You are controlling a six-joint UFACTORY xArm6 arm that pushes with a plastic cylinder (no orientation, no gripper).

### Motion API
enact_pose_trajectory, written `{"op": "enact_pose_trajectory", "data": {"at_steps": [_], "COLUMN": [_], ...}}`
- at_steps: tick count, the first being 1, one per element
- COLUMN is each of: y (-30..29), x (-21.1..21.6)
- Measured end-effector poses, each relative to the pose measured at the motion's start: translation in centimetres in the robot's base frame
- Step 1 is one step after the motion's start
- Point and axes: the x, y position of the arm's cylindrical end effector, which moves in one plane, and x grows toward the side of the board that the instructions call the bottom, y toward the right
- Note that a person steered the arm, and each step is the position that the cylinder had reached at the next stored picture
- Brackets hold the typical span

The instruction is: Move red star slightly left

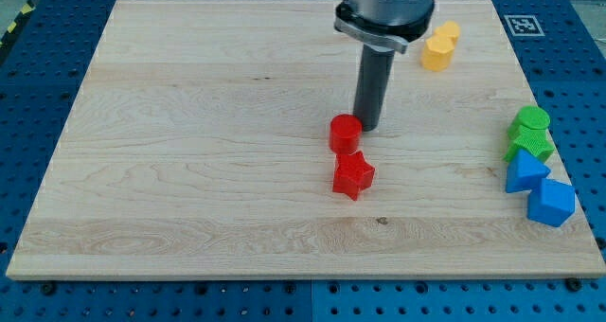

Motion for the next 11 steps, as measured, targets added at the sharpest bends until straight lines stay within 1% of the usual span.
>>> {"op": "enact_pose_trajectory", "data": {"at_steps": [1,2,3,5,8,10,11], "y": [-2.1,1.4,3.2,2.2,1.0,1.7,0.0], "x": [0.0,0.1,0.8,4.0,6.4,8.4,10.7]}}
